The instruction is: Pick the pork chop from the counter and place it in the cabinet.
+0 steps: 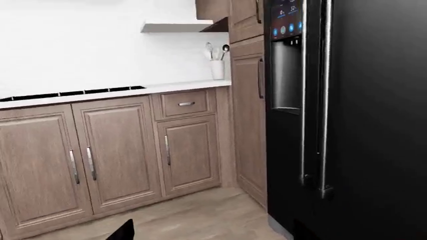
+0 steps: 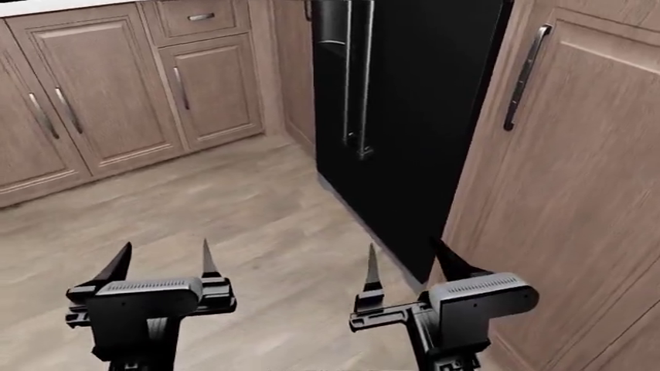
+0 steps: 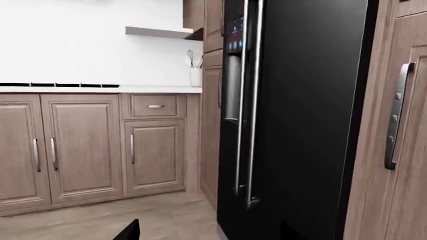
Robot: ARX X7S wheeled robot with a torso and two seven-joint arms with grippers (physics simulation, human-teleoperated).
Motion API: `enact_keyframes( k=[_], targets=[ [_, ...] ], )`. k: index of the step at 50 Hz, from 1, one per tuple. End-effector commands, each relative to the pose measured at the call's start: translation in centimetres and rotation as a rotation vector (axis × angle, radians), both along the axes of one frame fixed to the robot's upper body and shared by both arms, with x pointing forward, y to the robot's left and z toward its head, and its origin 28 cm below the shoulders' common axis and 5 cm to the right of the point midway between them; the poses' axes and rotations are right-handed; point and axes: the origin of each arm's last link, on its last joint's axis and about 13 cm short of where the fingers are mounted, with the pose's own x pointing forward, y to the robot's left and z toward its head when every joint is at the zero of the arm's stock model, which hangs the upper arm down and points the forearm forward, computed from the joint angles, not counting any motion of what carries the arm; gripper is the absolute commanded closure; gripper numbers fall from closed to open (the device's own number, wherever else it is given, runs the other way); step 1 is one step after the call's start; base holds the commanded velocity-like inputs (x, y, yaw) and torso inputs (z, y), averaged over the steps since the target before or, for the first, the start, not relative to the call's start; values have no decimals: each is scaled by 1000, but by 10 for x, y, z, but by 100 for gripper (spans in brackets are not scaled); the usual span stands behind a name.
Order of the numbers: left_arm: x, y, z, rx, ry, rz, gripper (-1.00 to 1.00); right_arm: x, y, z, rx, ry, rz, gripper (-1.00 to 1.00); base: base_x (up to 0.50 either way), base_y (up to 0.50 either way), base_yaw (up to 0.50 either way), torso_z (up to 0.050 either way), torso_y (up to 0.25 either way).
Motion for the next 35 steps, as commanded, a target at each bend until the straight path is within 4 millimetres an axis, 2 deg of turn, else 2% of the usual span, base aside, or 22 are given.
enact_keyframes(
  k=[1, 18, 35],
  targets=[
    [-7, 3, 30, 51, -110, 28, -100, 1, -7, 24, 14, -73, -40, -100, 0, 0, 500, 49, -49],
    [-14, 1, 40, 53, -145, 38, -100, -3, -9, 30, 19, -92, -33, -100, 0, 0, 500, 49, -48],
    [-14, 5, 40, 40, -151, 68, -100, 2, -2, 38, 7, -100, -8, -100, 0, 0, 500, 49, -32]
  ],
)
